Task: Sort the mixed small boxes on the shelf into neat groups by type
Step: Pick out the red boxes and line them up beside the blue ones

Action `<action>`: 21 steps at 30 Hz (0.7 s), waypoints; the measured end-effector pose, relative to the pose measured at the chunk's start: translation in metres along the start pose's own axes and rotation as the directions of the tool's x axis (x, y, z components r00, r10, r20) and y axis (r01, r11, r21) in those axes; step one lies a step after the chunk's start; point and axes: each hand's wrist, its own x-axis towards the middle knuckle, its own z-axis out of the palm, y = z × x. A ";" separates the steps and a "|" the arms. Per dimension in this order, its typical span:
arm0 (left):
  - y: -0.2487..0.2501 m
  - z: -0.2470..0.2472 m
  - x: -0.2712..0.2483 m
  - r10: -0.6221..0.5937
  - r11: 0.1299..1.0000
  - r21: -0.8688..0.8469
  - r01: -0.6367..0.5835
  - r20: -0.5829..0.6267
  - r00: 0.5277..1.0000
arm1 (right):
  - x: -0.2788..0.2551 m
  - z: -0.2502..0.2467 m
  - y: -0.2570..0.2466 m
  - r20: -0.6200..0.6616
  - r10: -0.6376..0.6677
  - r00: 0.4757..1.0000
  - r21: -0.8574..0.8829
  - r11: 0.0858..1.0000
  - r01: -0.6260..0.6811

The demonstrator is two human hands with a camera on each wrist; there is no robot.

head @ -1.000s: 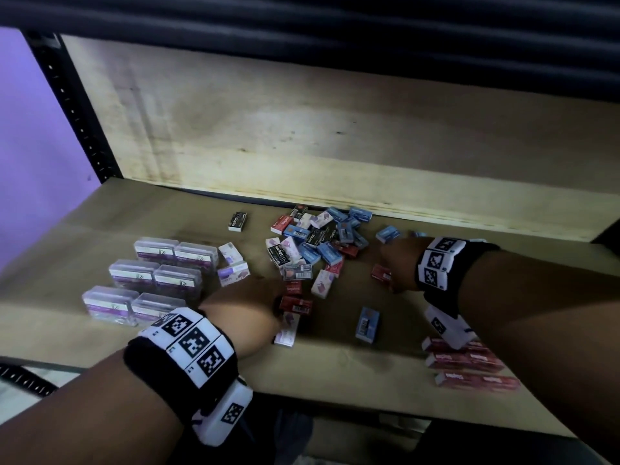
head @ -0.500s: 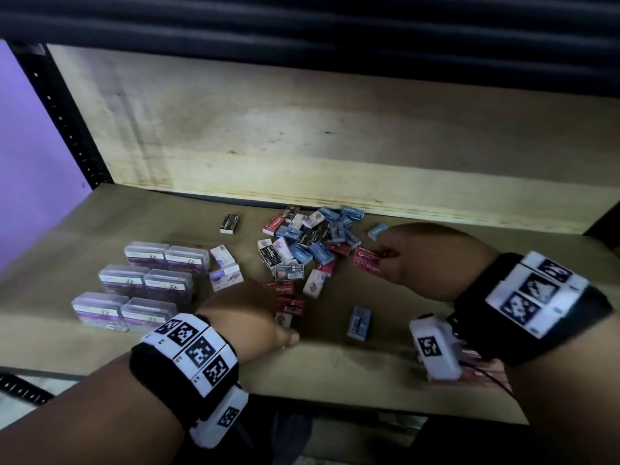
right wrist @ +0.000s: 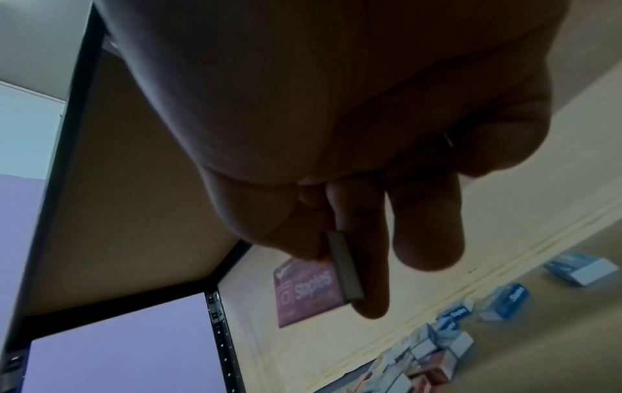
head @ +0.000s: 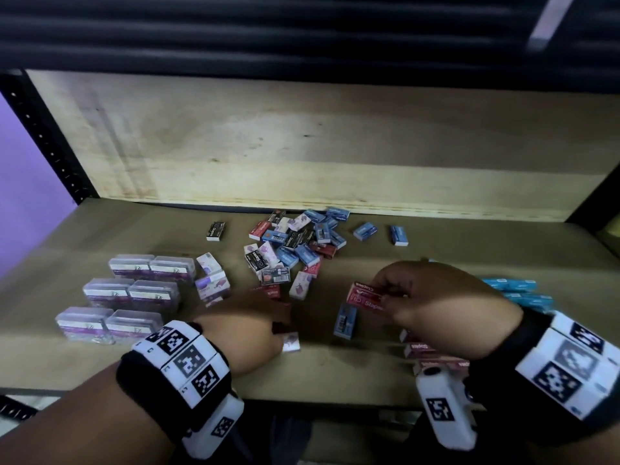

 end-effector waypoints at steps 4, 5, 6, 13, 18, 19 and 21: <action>-0.001 -0.021 0.010 -0.057 0.998 0.017 0.057 0.042 0.997 | -0.006 -0.002 0.007 -0.031 0.035 0.999 0.053 0.998 -0.034; -0.003 -0.025 0.014 -0.074 0.997 0.029 0.073 0.035 0.997 | -0.007 -0.002 0.009 -0.034 0.046 0.998 0.065 0.997 -0.044; -0.006 -0.028 0.017 -0.091 0.995 0.050 0.089 0.041 0.995 | -0.009 -0.002 0.011 -0.034 0.058 0.998 0.075 0.996 -0.055; -0.019 -0.016 0.032 -0.034 0.992 0.129 0.011 0.174 0.984 | -0.021 -0.001 0.024 -0.083 0.098 0.992 0.088 0.992 -0.091; -0.022 -0.009 0.041 -0.067 0.987 0.157 0.038 0.184 0.981 | -0.028 0.000 0.036 -0.089 0.117 0.989 0.109 0.988 -0.107; -0.022 -0.008 0.043 -0.070 0.987 0.156 0.042 0.180 0.981 | -0.029 -0.001 0.038 -0.091 0.120 0.989 0.119 0.987 -0.109; -0.021 -0.008 0.046 -0.064 0.987 0.159 0.037 0.173 0.983 | -0.030 -0.002 0.041 -0.098 0.127 0.987 0.136 0.984 -0.113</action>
